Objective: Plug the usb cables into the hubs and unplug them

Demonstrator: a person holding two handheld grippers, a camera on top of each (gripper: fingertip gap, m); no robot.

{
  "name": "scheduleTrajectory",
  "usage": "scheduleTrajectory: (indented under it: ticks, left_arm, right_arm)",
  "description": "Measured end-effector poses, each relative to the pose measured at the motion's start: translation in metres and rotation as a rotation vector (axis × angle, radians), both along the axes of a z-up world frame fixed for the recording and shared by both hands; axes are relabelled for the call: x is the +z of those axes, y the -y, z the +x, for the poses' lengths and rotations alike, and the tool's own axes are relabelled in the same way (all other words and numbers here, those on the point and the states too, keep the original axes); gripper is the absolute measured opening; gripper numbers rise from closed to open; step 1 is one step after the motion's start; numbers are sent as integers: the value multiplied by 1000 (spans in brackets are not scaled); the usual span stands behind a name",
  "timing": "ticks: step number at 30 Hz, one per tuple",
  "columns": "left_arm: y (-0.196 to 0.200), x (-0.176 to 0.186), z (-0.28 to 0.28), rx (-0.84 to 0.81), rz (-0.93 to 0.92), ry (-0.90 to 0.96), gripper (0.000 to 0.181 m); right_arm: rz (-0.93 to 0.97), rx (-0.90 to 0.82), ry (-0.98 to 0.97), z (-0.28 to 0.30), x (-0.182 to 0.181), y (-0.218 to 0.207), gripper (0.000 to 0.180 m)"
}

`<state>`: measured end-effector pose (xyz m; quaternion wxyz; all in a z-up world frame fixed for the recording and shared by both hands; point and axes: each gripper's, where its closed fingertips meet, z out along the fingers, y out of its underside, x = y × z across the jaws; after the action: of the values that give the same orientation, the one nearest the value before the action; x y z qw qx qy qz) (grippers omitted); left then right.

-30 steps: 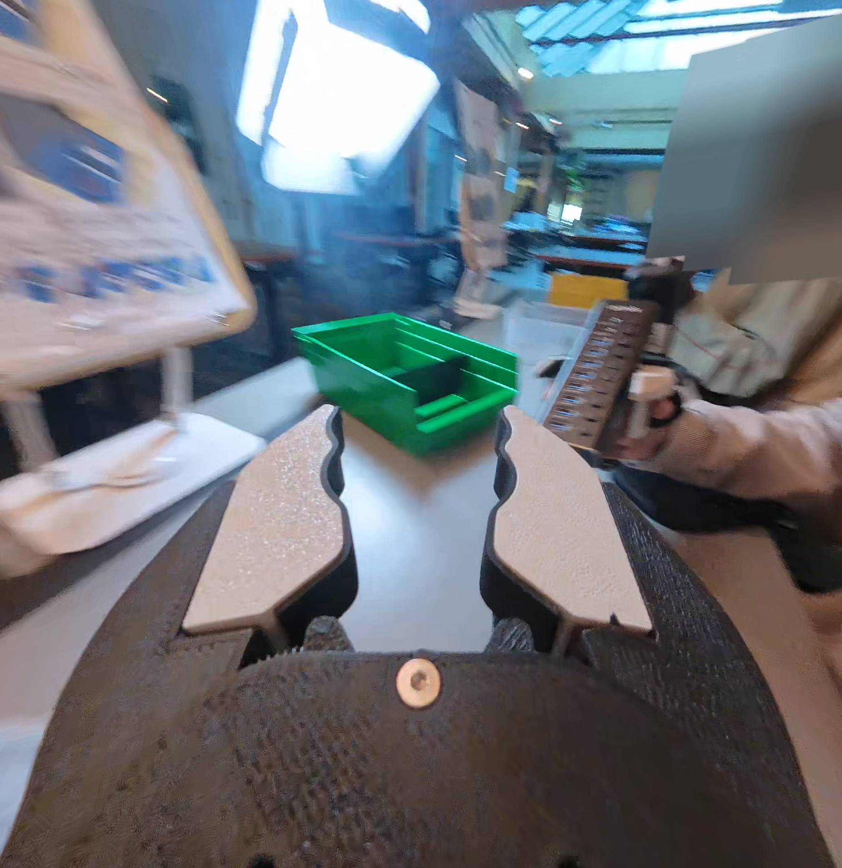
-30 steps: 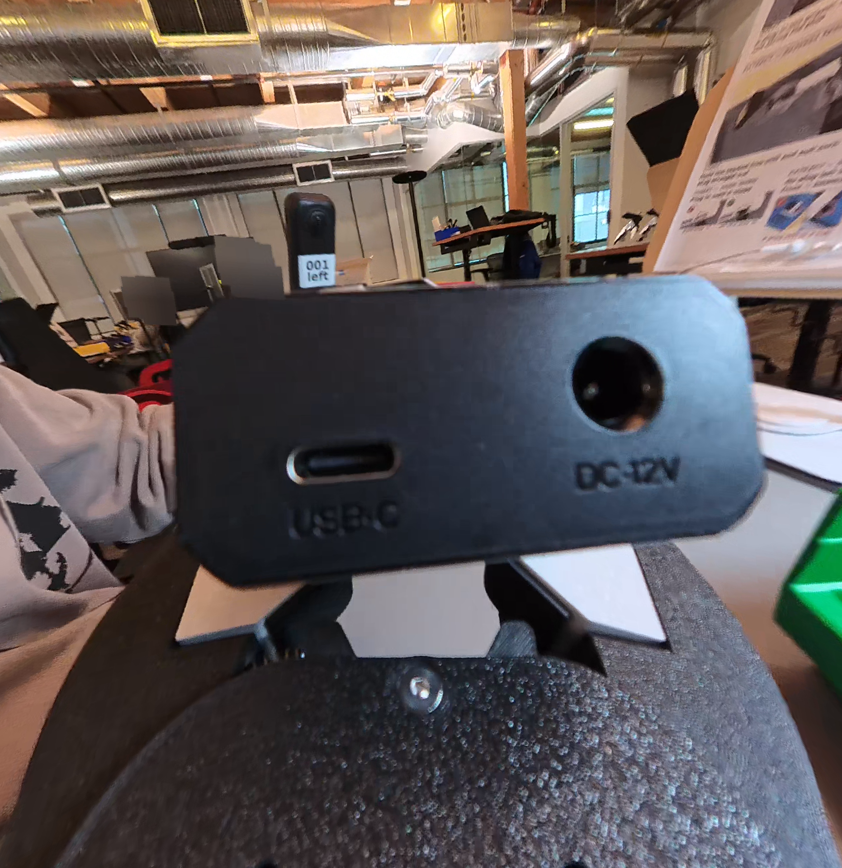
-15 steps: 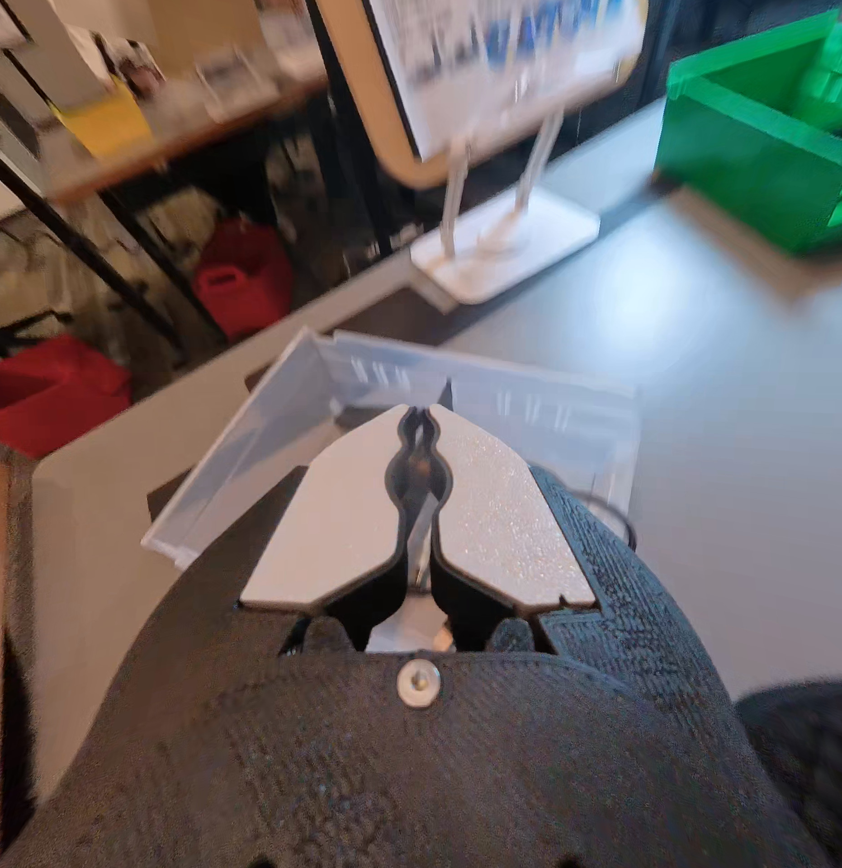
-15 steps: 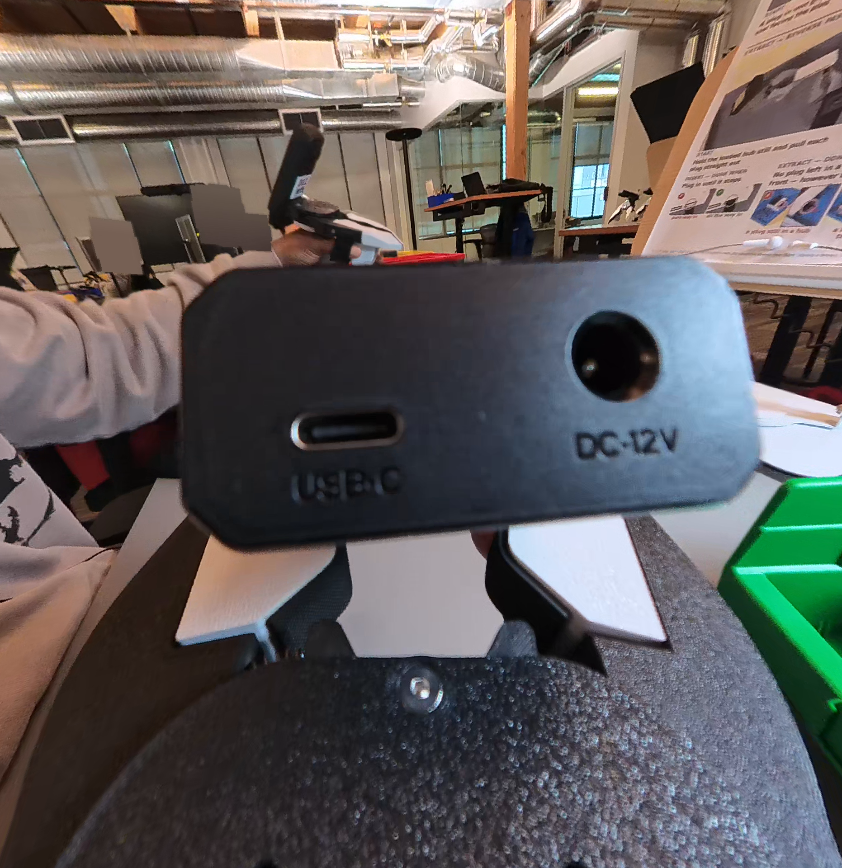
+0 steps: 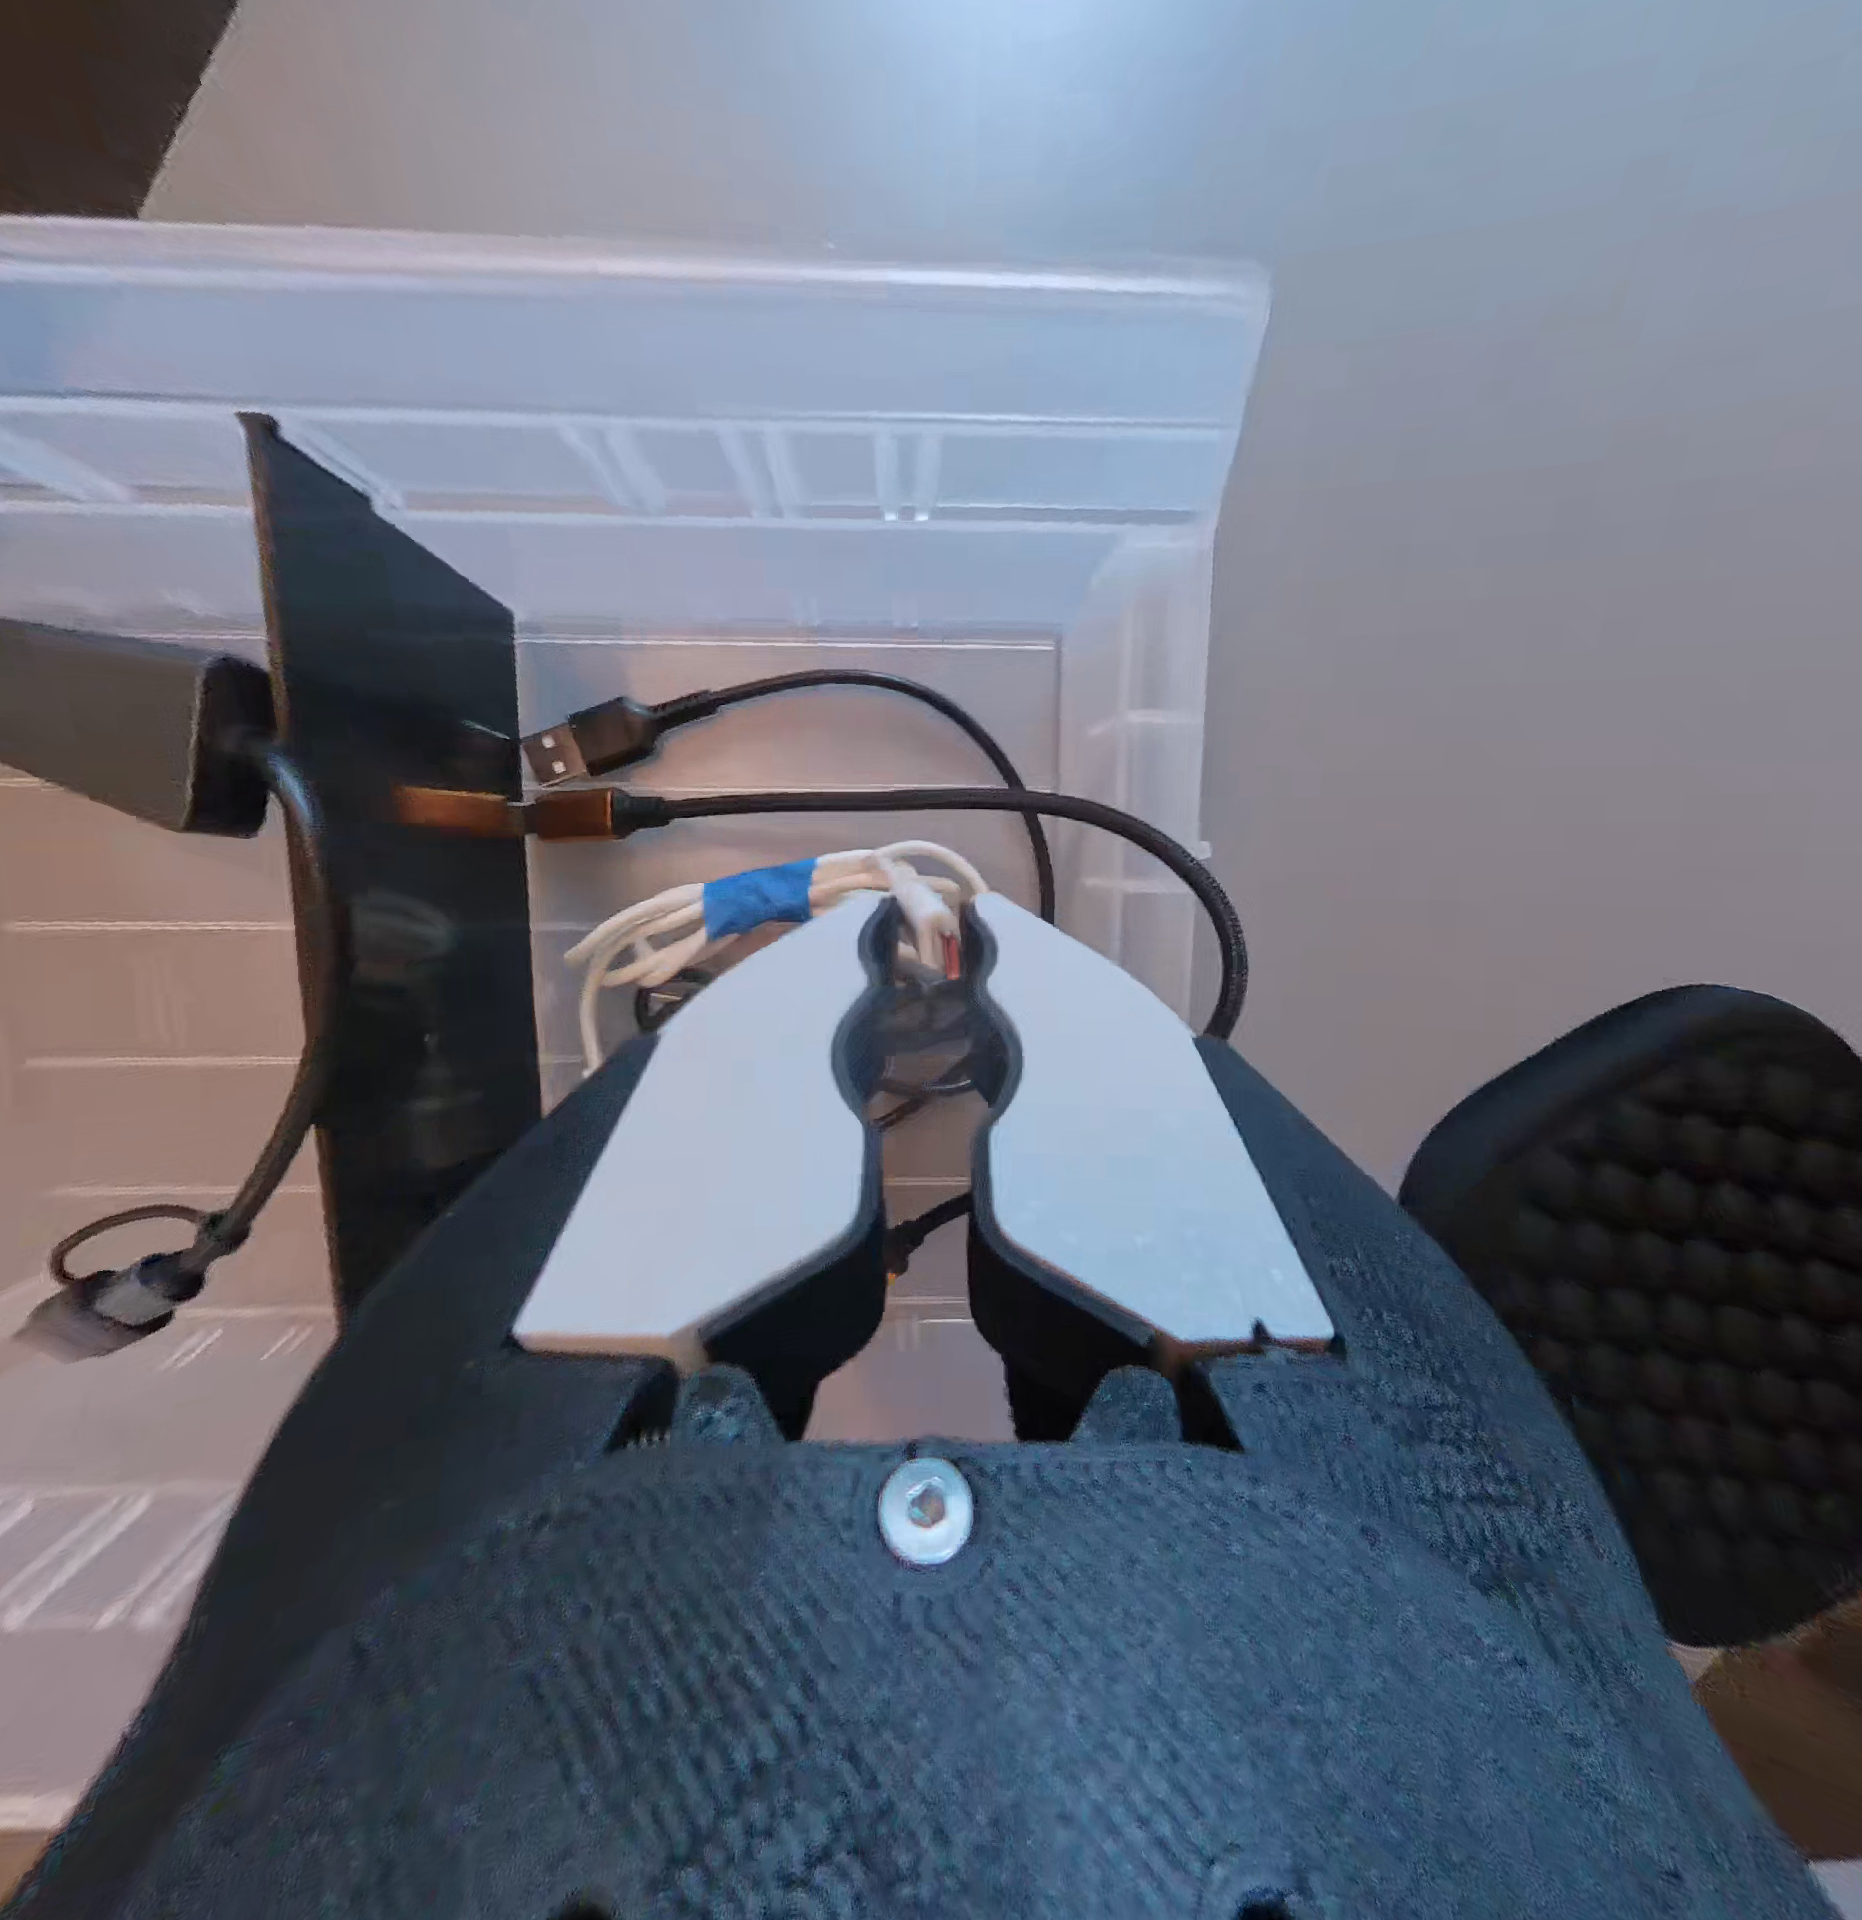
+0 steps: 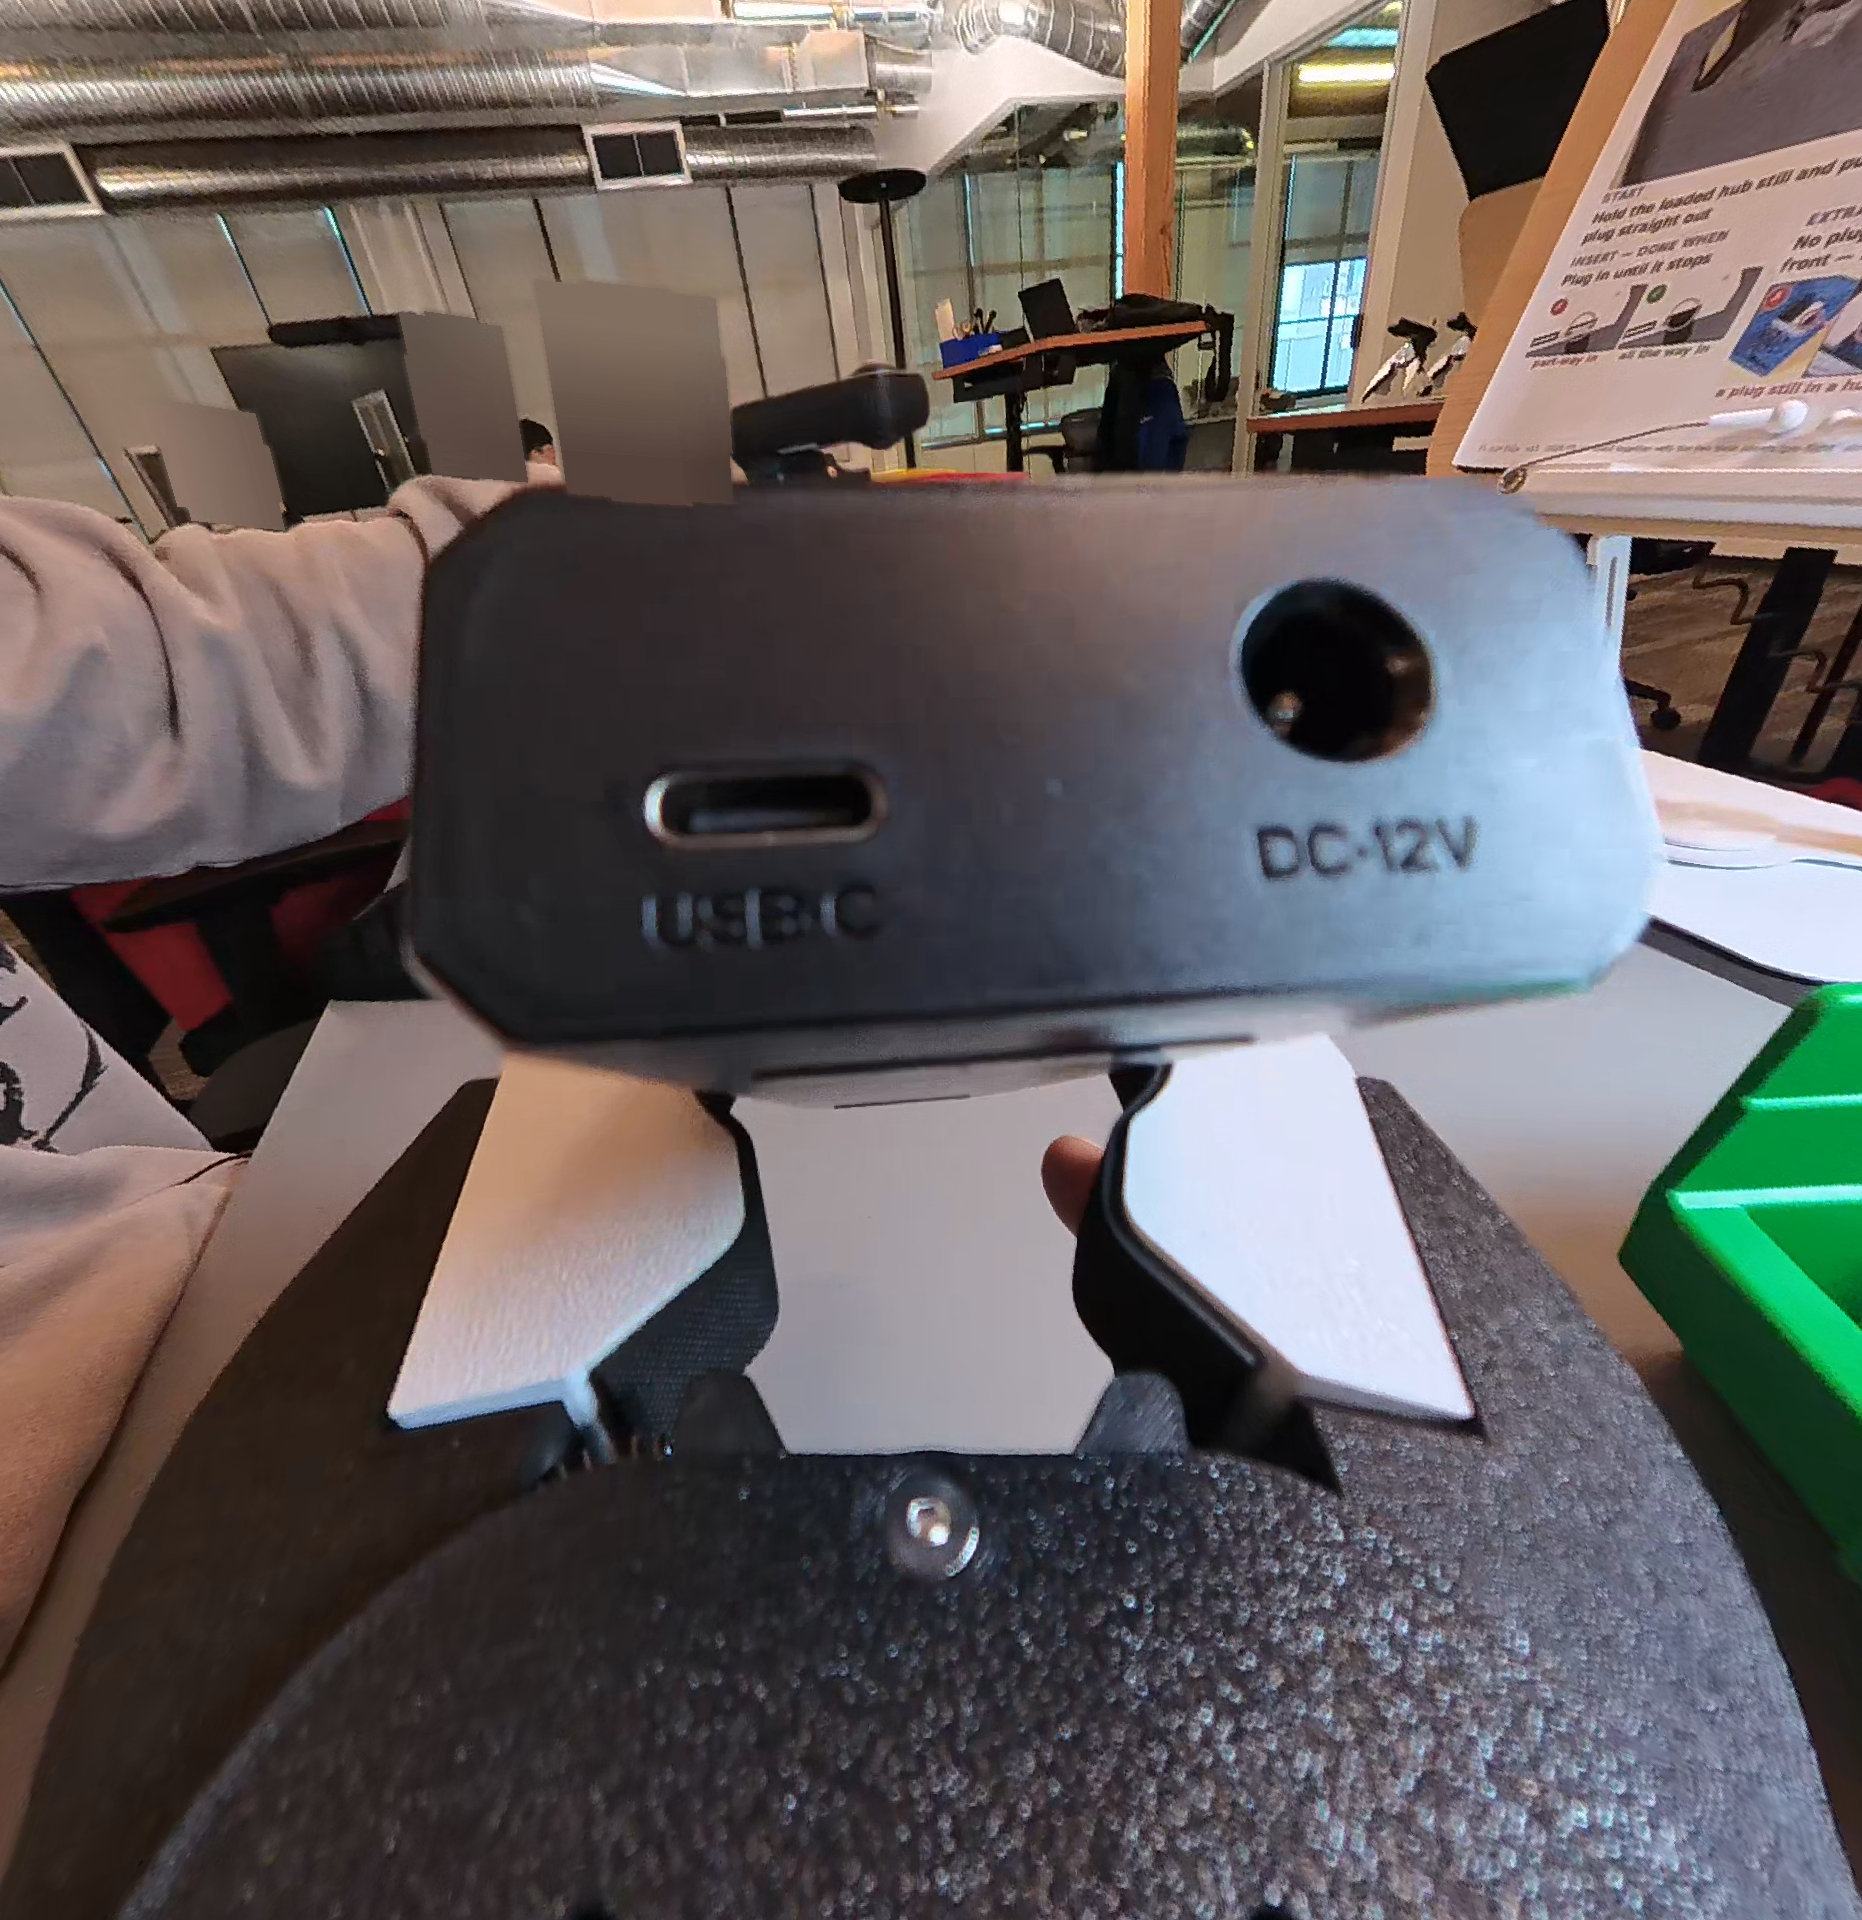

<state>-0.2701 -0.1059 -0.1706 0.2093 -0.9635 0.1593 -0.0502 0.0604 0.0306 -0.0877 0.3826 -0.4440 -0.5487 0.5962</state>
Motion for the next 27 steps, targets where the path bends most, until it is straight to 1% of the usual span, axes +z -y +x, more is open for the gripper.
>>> scheduleTrajectory:
  ticks: [2,4,7,10,12,14,15,17,20,23,27]
  left_arm:
    - [1,2,-5,-14,-20,-72,8]
    - [0,19,-7,-16,2,-107,8]
    - [-2,65,-9,-2,97,-137,8]
    - [-8,124,-5,38,258,-110,8]
    - [-9,157,-2,49,345,-93,8]
    - [-9,179,13,2,415,-63,8]
    - [-9,186,28,-51,447,-41,8]
    - [-10,192,59,-142,501,-14,8]
    - [-17,182,113,-259,534,16,8]
    - [-25,158,170,-404,528,41,8]
    - [-25,113,247,-652,510,148,8]
  right_arm:
    - [0,-2,-2,1,1,-1,71]
    - [-4,-3,-6,2,2,-2,71]
    - [-10,1,-10,3,3,-2,71]
    - [-10,8,-11,3,4,-1,71]
    - [-6,13,-19,4,6,2,71]
    - [1,13,-31,5,9,4,71]
    - [4,12,-40,6,11,5,71]
    - [4,13,-56,8,15,5,71]
    - [11,32,-81,11,20,7,71]
    - [8,40,-95,11,21,9,71]
    - [5,34,-99,12,21,8,71]
